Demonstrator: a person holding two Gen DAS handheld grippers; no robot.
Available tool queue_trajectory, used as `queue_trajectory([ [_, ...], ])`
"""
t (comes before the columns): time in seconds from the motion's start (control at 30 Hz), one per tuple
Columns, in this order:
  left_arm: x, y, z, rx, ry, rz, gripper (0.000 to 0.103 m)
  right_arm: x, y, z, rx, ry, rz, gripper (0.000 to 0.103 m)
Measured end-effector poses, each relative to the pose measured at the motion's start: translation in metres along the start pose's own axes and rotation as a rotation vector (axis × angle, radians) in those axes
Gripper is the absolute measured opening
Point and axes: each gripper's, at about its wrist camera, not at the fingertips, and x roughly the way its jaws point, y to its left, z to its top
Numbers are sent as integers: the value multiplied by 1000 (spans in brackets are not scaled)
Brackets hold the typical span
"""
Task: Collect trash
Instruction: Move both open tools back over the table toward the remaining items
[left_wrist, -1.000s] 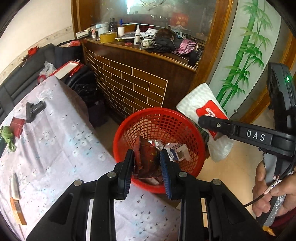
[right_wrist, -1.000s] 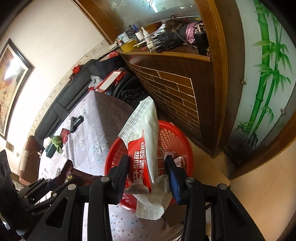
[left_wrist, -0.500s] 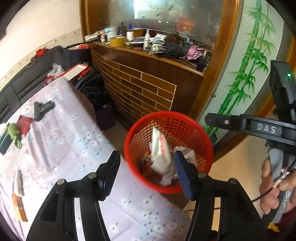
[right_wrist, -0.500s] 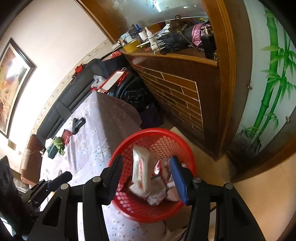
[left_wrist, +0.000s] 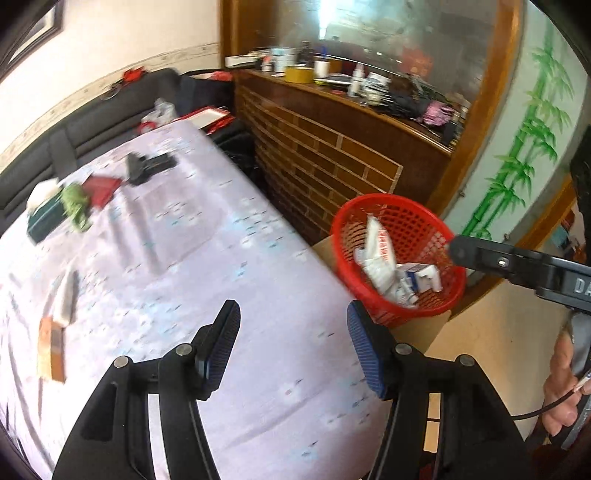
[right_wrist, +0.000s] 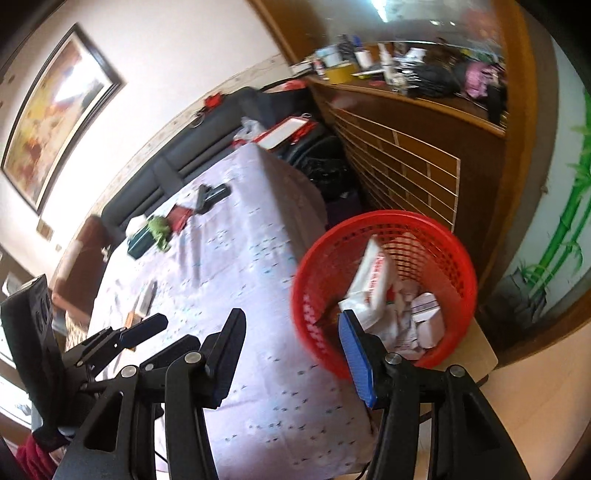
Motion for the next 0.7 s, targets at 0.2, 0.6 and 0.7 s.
queue_trajectory([
  [0.2, -13, 56, -27, -107, 7, 81, 59, 13, 38, -15, -59, 54, 35, 57],
  [0.6, -42, 188, -94, -335, 45, 269, 63, 62, 128, -45, -173, 216, 128, 57],
  [0.7, -47, 228, -107, -391, 62, 321, 67, 76, 153, -52, -214, 241, 122, 59],
])
